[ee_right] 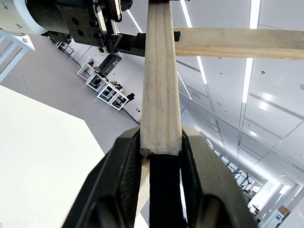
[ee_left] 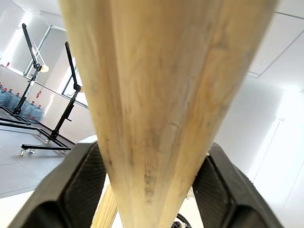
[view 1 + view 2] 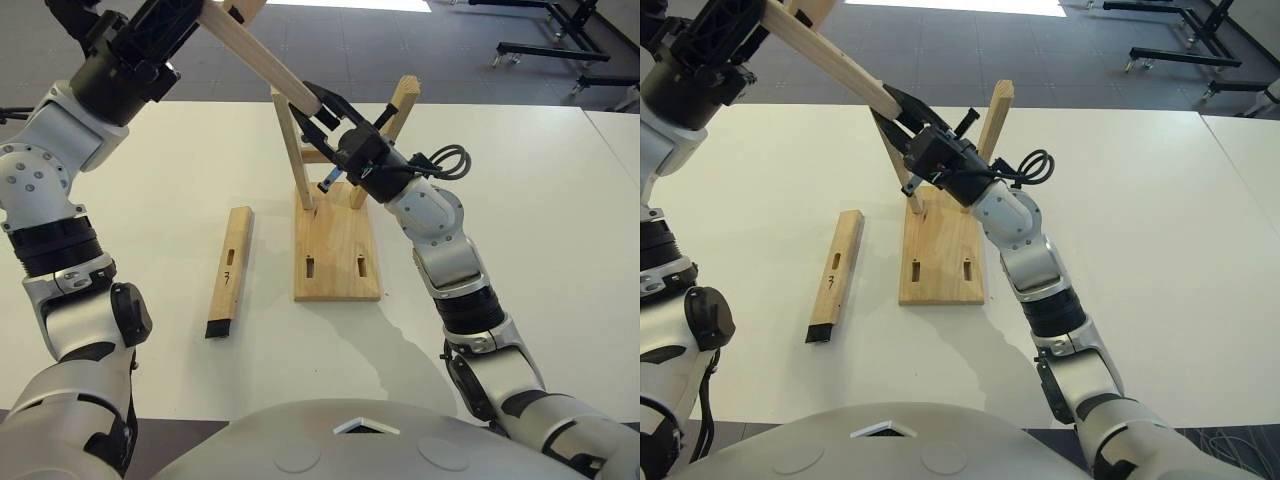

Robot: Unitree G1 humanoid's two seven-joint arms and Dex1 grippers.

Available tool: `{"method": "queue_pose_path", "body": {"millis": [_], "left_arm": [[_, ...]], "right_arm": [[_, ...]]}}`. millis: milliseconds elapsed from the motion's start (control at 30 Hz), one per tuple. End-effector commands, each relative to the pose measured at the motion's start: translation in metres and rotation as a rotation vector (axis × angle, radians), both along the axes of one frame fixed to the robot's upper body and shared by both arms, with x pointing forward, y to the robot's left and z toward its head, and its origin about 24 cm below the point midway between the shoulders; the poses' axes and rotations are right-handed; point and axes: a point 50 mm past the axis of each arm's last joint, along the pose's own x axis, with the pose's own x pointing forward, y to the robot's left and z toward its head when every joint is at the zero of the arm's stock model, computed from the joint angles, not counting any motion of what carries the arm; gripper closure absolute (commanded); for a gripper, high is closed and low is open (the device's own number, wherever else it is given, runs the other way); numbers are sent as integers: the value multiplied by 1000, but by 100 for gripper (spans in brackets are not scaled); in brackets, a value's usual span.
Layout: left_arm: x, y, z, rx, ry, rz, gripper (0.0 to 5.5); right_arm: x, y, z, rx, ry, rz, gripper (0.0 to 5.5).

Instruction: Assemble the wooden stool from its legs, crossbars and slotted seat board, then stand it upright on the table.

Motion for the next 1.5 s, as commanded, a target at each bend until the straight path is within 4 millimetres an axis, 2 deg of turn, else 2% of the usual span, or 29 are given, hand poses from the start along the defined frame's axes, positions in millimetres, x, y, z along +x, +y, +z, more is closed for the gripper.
{"method": "queue_pose_path", "body": {"millis": [33, 200, 600, 867, 1067, 1100, 1267, 1400, 1500], "left_arm": [[1, -3, 7, 23, -18, -4, 222], [1, -4, 8, 27, -20, -8, 174], [0, -5, 7, 12, -22, -42, 339], [1, -3, 7, 5, -37, -34, 342], [0, 1, 14, -10, -71, -40, 342], [0, 1, 15, -6, -75, -43, 342], [4, 6, 18, 24, -82, -15, 346], [7, 12, 23, 52, -98, 22, 346], [6, 16, 26, 55, -111, 42, 346]], "right_arm": [[-2, 1, 0, 4, -8, 4, 447], [-2, 2, -1, -5, -12, 1, 447], [-4, 1, 0, 12, -17, -1, 447], [-6, 5, -4, 18, -10, 2, 447], [-6, 6, -12, 3, 32, 2, 447], [-7, 6, -15, -3, 58, 8, 410], [-18, 3, -35, -127, 213, 126, 308], [-33, -17, -52, -248, 340, 195, 234], [-36, -35, -58, -301, 394, 180, 184]]}}
